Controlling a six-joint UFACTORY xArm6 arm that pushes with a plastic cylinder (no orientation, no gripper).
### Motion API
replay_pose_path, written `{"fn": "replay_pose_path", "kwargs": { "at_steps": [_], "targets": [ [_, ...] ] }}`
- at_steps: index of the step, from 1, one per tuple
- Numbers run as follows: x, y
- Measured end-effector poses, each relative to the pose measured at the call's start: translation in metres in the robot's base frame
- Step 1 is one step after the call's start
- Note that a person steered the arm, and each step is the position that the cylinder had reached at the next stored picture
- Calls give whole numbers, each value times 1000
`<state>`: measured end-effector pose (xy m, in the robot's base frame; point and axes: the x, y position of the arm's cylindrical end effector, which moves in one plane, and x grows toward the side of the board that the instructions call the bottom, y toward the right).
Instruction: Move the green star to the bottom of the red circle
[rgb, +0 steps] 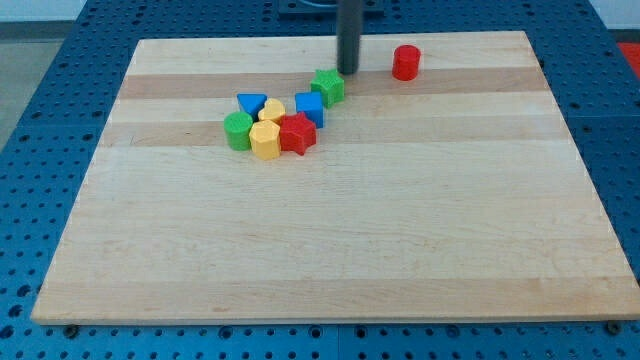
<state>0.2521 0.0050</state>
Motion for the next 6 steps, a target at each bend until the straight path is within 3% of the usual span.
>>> {"fn": "replay_pose_path", "kwargs": {
  "at_steps": [1,2,3,5,6],
  "targets": [
    [-28,16],
    [-27,-7],
    [-7,-72],
    [86,-59],
    [87,-34]
  ]
}}
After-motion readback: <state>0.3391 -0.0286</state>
